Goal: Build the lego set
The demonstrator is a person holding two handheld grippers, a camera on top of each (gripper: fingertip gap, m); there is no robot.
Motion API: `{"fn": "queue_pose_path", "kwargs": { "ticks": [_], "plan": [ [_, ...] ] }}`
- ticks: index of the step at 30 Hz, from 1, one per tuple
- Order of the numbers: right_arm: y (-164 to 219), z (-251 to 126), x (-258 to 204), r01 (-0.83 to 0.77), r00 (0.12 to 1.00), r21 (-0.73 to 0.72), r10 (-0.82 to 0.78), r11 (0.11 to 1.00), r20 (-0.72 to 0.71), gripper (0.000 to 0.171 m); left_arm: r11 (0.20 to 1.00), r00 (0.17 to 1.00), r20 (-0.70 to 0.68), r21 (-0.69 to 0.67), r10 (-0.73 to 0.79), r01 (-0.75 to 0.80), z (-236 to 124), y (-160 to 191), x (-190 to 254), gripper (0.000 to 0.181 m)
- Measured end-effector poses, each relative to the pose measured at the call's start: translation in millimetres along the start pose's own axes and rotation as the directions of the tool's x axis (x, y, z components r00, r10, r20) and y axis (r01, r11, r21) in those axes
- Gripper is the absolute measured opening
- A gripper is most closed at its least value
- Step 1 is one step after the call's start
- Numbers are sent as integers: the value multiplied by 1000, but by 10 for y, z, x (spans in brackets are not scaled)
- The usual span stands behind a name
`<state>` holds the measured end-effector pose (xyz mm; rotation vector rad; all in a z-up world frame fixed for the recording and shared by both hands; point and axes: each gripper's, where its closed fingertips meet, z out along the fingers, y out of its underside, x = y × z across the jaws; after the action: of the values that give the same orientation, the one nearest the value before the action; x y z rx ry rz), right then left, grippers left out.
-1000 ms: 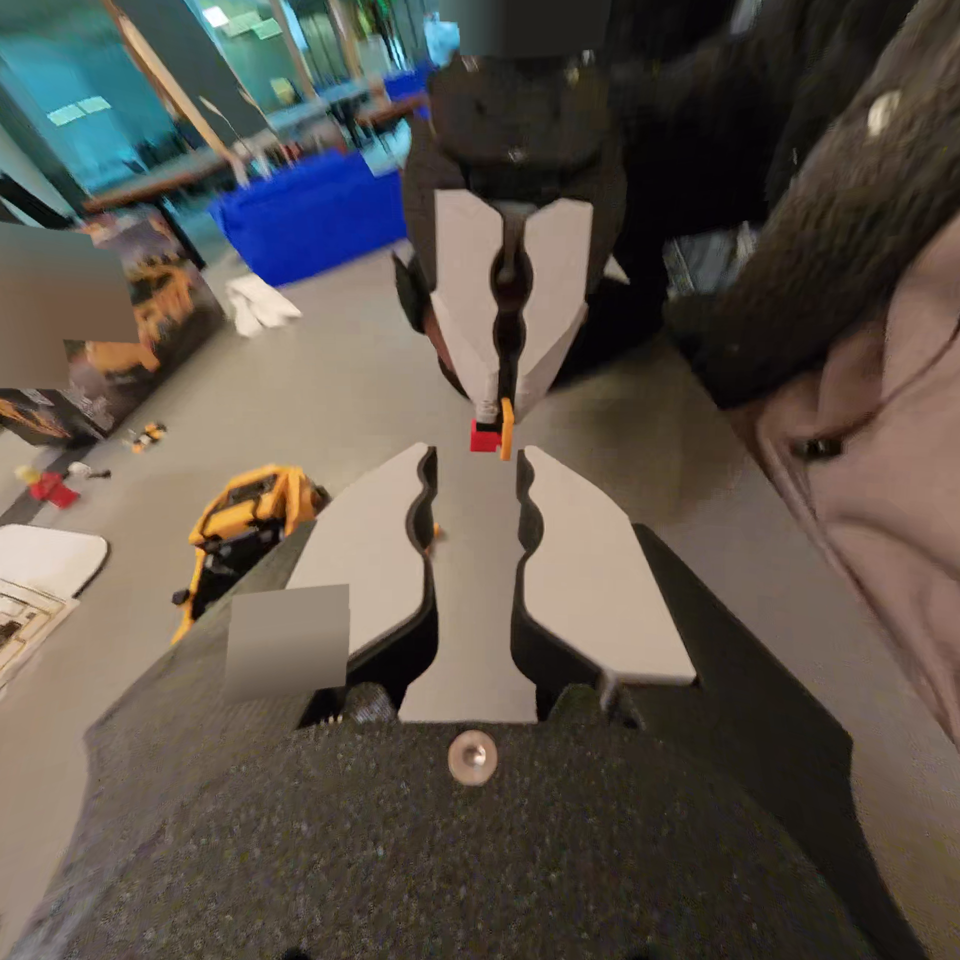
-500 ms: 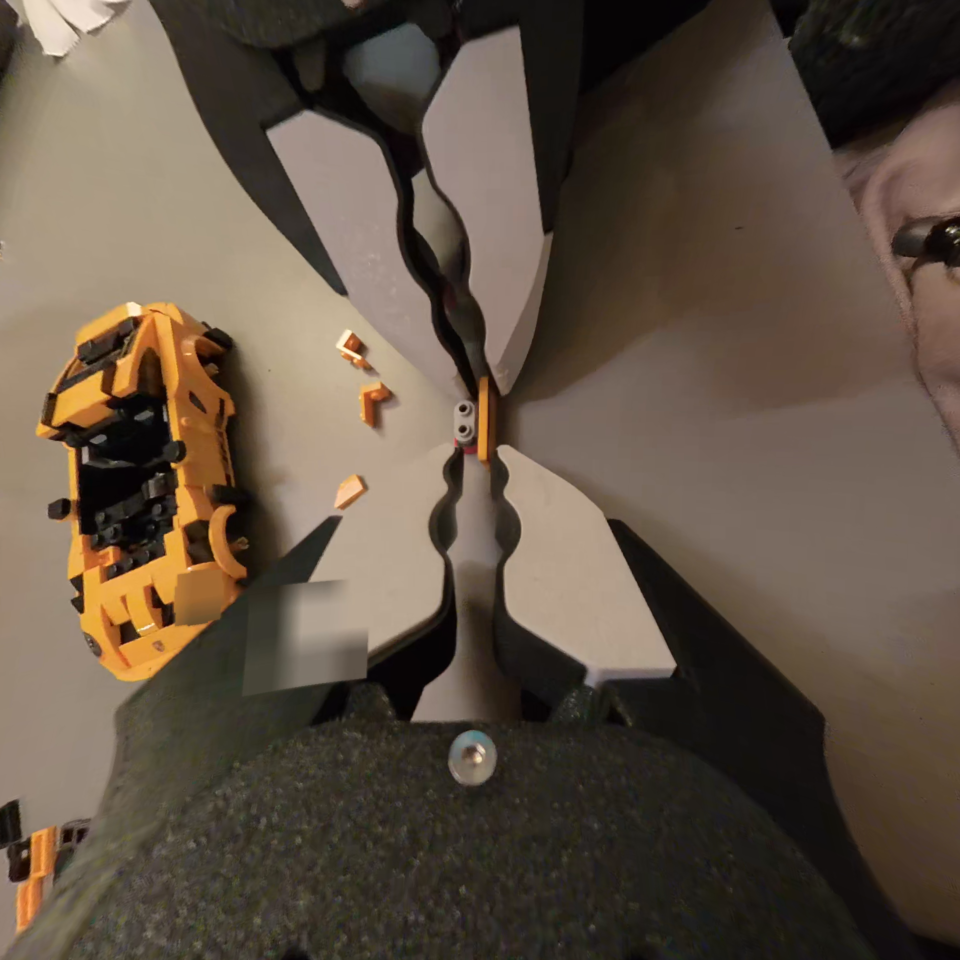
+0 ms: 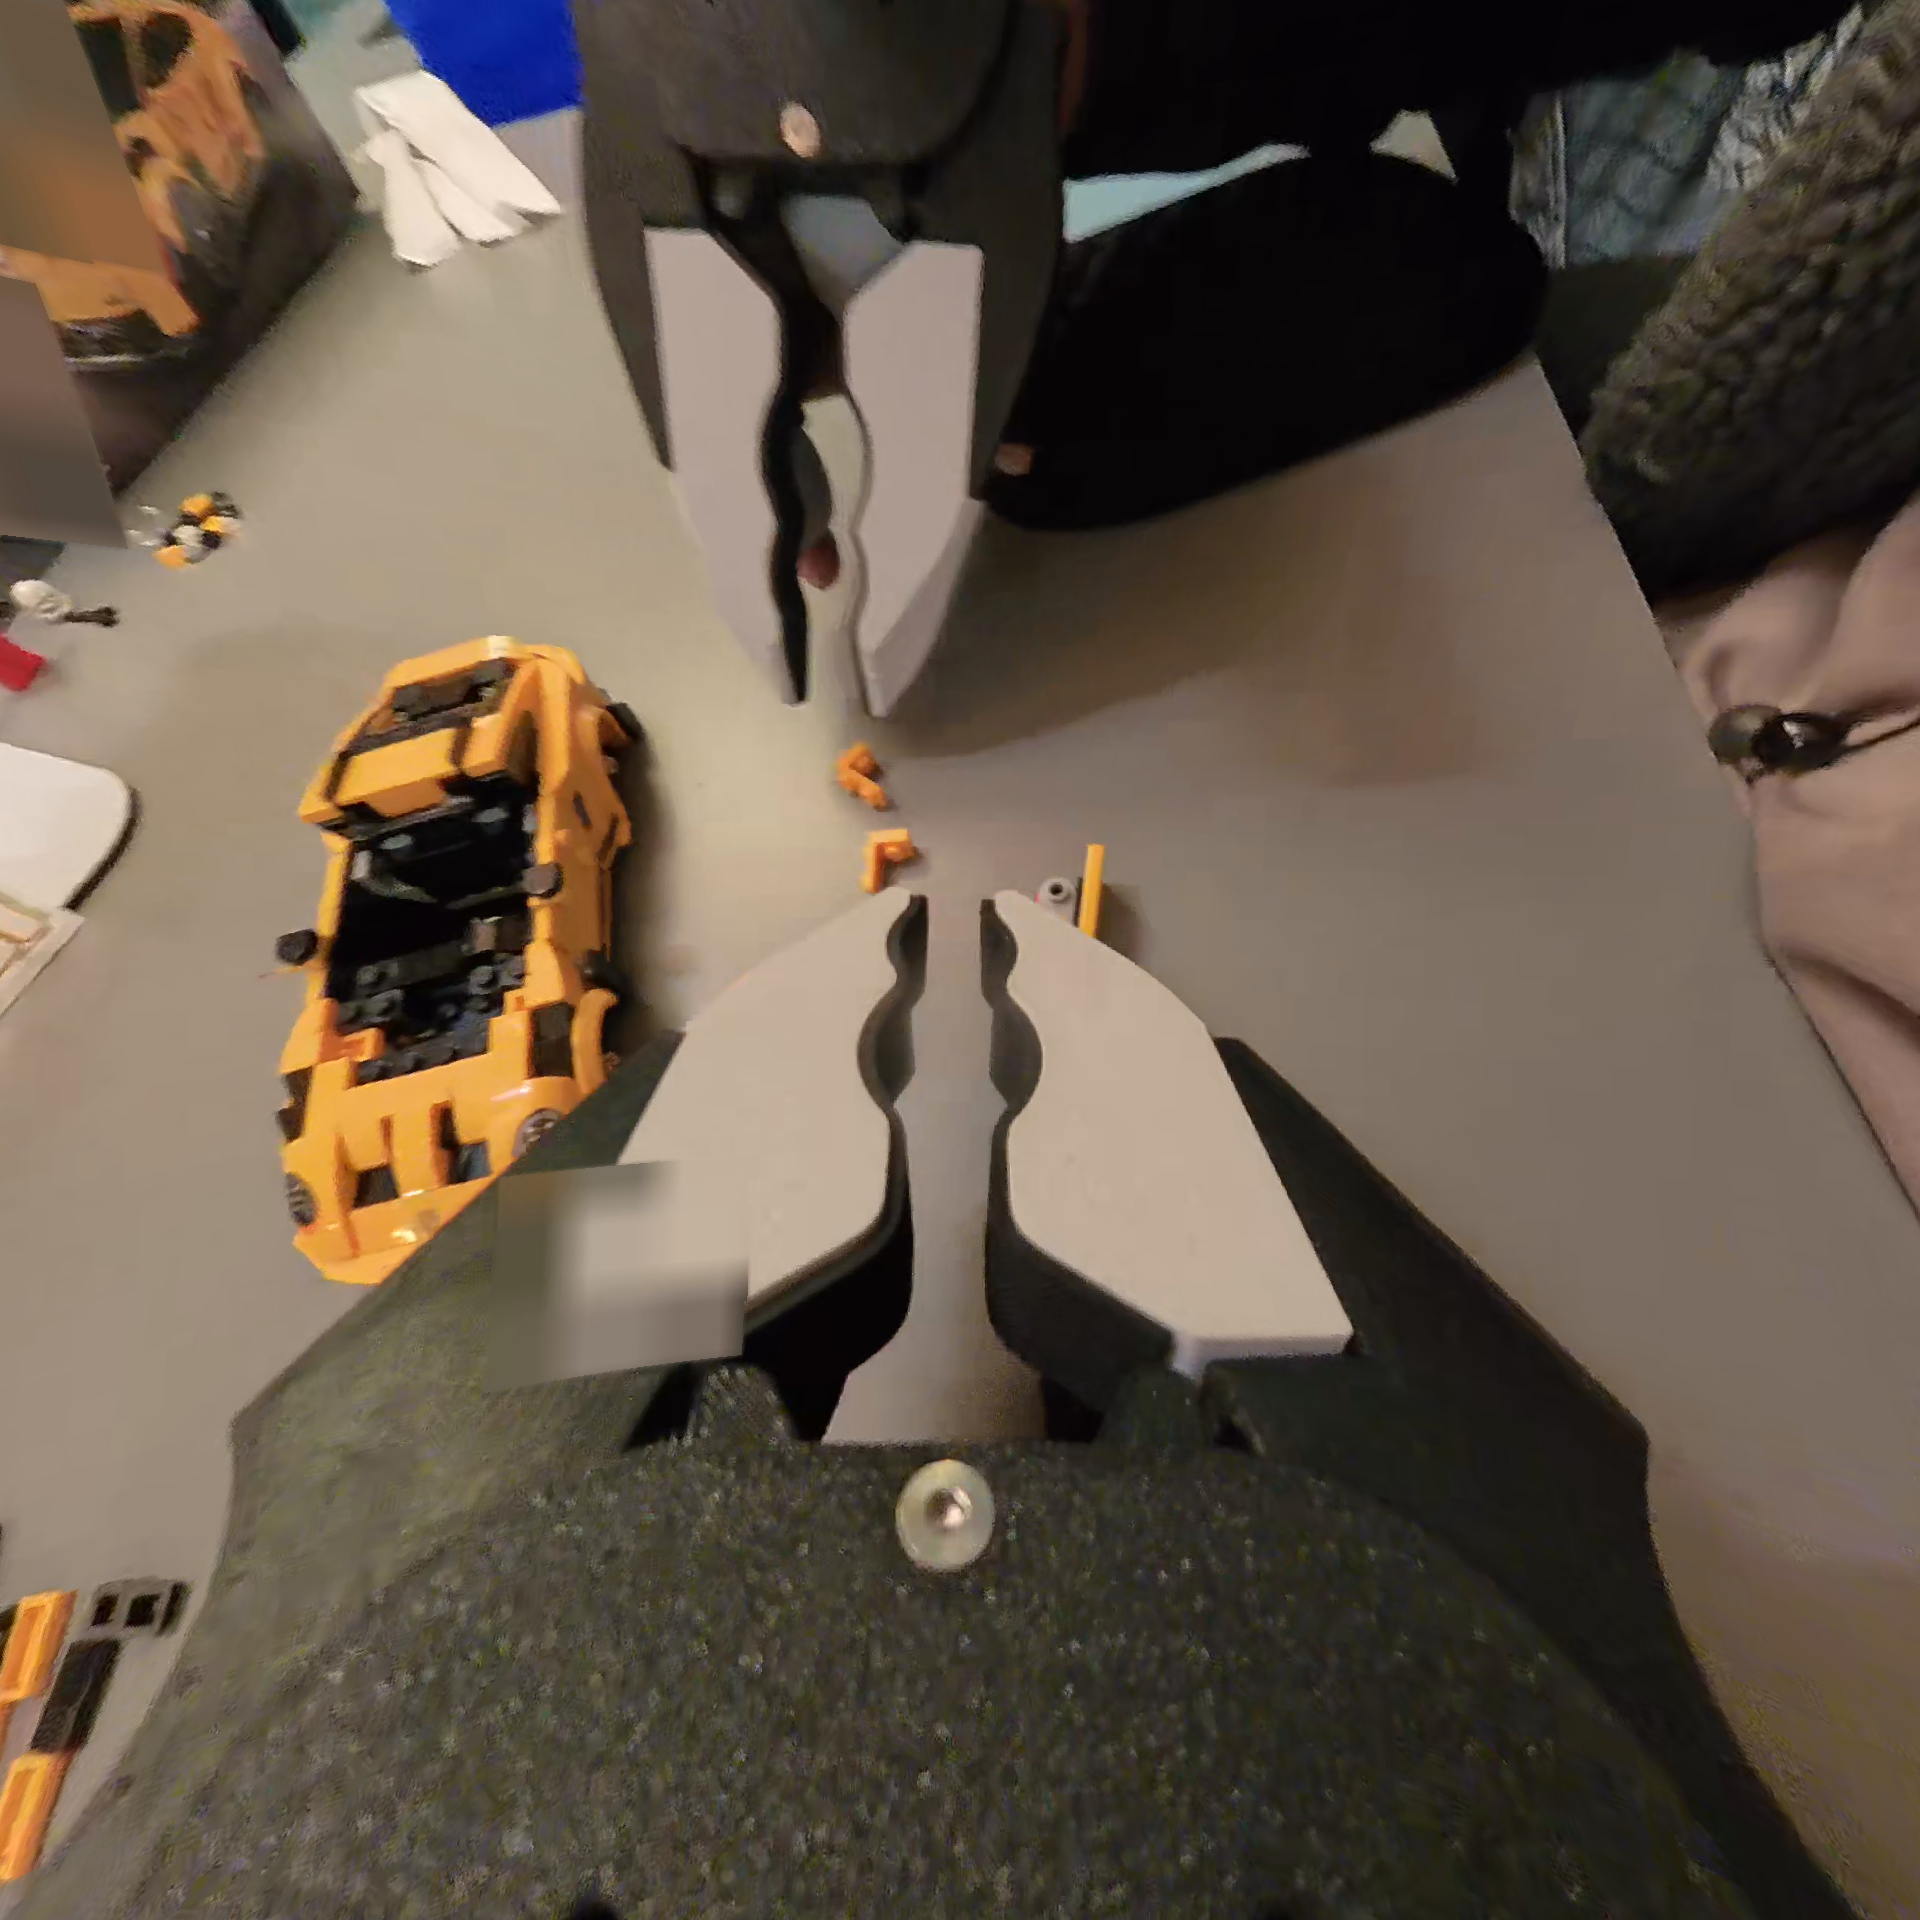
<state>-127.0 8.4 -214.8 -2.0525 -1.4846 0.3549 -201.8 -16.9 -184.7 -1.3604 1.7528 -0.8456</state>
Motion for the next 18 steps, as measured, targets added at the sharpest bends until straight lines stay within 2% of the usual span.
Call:
{"fn": "queue_pose_path", "kwargs": {
  "ticks": [6, 11, 18],
  "plan": [
    [28, 87, -24, -15, 1000, -12, 15, 1000, 6, 16, 995, 997, 45, 77, -69, 65, -98, -85, -143, 3],
    [25, 135, -34, -18, 1000, -16, 18, 1000, 1, 3, 994, 995, 59, 79, -80, 75, -115, -71, -182, 2],
    [-60, 30, -77, -6, 1000, 13, 6, 1000, -22, 2, 995, 994, 91, 74, -66, 59, -121, -68, -210, 1]
  ]
}}
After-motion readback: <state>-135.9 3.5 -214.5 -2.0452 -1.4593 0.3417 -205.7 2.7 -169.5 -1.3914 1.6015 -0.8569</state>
